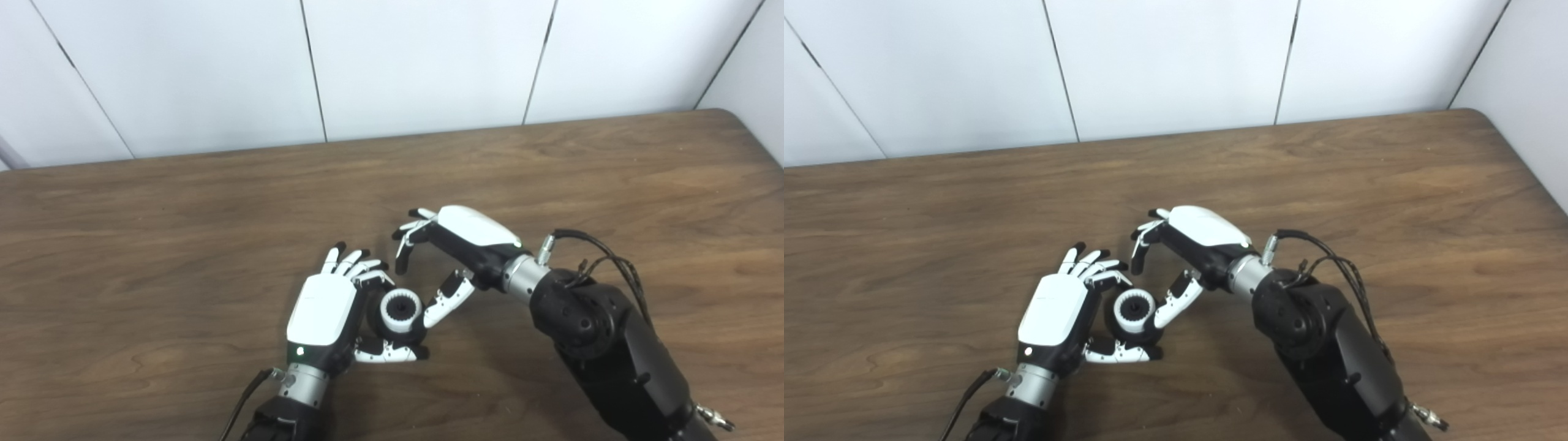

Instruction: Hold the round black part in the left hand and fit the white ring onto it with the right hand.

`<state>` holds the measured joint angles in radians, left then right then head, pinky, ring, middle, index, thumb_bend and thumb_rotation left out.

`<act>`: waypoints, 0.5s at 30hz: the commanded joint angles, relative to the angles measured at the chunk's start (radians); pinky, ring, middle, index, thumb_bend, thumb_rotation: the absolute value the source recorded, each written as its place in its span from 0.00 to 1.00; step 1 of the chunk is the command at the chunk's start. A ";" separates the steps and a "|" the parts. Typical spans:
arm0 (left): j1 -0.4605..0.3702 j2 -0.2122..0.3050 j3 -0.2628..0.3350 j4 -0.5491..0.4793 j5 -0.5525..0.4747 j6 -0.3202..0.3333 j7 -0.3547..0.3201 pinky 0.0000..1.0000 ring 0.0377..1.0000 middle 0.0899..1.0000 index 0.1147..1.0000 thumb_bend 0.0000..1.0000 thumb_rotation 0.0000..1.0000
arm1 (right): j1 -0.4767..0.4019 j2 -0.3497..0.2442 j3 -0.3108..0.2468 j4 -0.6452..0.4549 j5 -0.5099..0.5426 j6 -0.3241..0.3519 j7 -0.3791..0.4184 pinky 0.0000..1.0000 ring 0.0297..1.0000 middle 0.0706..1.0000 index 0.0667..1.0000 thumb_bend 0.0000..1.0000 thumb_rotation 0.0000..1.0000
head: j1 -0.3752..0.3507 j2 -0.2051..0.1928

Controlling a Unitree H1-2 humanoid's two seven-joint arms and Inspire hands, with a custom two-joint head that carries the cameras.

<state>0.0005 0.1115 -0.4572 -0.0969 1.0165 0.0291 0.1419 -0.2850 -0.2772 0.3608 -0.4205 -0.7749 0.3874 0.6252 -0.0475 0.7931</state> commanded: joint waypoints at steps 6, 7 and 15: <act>-0.006 0.009 0.008 0.009 -0.005 -0.008 0.010 1.00 0.88 0.76 0.42 0.52 0.06 | -0.056 -0.041 -0.049 -0.067 -0.006 0.002 -0.003 0.92 0.97 0.83 0.56 1.00 0.25 | -0.002 -0.004; -0.006 0.009 0.010 0.008 -0.006 -0.007 0.009 1.00 0.88 0.76 0.42 0.52 0.06 | -0.058 -0.045 -0.055 -0.072 -0.008 0.009 0.002 0.91 0.97 0.83 0.56 1.00 0.25 | -0.002 -0.004; -0.002 0.014 0.022 -0.008 -0.019 0.003 -0.010 1.00 0.88 0.76 0.42 0.52 0.07 | -0.060 -0.067 -0.091 -0.115 -0.005 0.056 0.030 0.89 0.96 0.84 0.59 1.00 0.21 | -0.001 -0.005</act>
<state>0.0005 0.1162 -0.4427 -0.0971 0.9907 0.0286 0.1351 -0.3063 -0.3341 0.2858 -0.4978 -0.7786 0.4410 0.6593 -0.0476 0.7869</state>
